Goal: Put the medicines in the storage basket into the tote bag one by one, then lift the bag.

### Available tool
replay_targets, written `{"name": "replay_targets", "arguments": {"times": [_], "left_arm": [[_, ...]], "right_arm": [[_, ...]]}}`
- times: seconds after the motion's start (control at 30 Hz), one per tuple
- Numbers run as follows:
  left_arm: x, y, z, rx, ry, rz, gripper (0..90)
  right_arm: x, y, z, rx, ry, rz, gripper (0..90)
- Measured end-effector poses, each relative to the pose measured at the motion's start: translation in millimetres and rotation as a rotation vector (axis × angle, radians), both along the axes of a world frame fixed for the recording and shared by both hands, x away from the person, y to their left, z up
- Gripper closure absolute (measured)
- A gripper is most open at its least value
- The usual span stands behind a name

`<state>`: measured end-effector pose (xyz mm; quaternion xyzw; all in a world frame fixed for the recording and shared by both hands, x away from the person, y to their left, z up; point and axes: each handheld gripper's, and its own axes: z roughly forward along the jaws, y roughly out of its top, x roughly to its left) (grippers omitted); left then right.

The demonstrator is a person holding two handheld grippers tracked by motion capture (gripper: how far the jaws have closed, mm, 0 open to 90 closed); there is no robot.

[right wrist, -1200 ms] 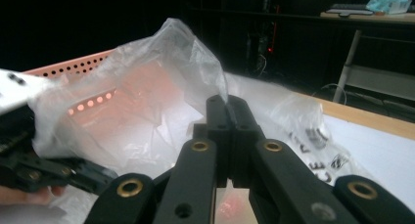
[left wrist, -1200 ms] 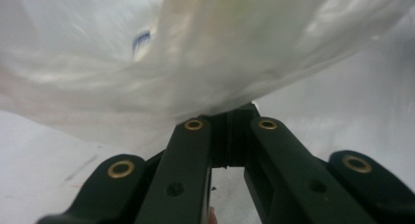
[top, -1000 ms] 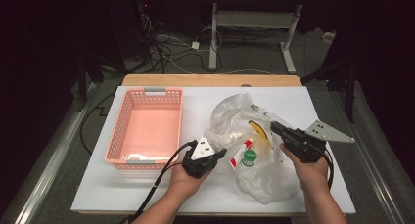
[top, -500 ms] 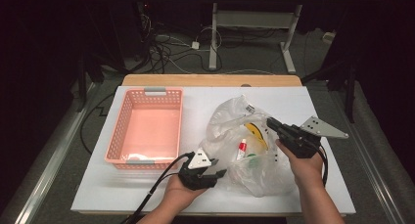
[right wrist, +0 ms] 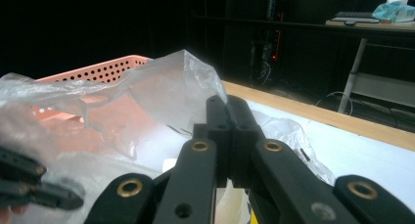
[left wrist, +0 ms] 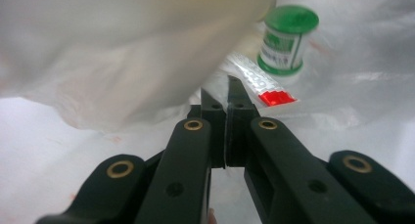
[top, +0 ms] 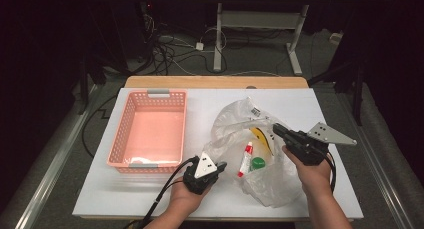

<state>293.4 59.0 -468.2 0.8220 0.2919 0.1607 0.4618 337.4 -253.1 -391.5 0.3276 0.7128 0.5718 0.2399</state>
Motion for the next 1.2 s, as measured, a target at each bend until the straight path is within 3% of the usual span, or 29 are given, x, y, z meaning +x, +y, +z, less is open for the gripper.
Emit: {"name": "replay_targets", "arguments": {"times": [0.37,0.6,0.73,1.2], "left_arm": [[6.4,-1.7,29.6,-0.049,-0.143,0.045,87.6],[21.8,1.5,51.8,-0.115,-0.207,0.085,87.6],[28.9,1.7,64.4,-0.133,-0.263,0.103,87.6],[46.1,-9.9,105.1,-0.24,-0.371,0.137,87.6]], "right_arm": [[-2.9,1.9,0.9,0.009,-0.014,-0.025,90.0],[-3.0,10.9,4.7,0.008,-0.051,-0.042,90.0],[-1.4,16.1,7.3,0.01,-0.078,-0.048,90.0],[8.9,33.1,27.4,0.119,-0.162,-0.063,90.0]]}}
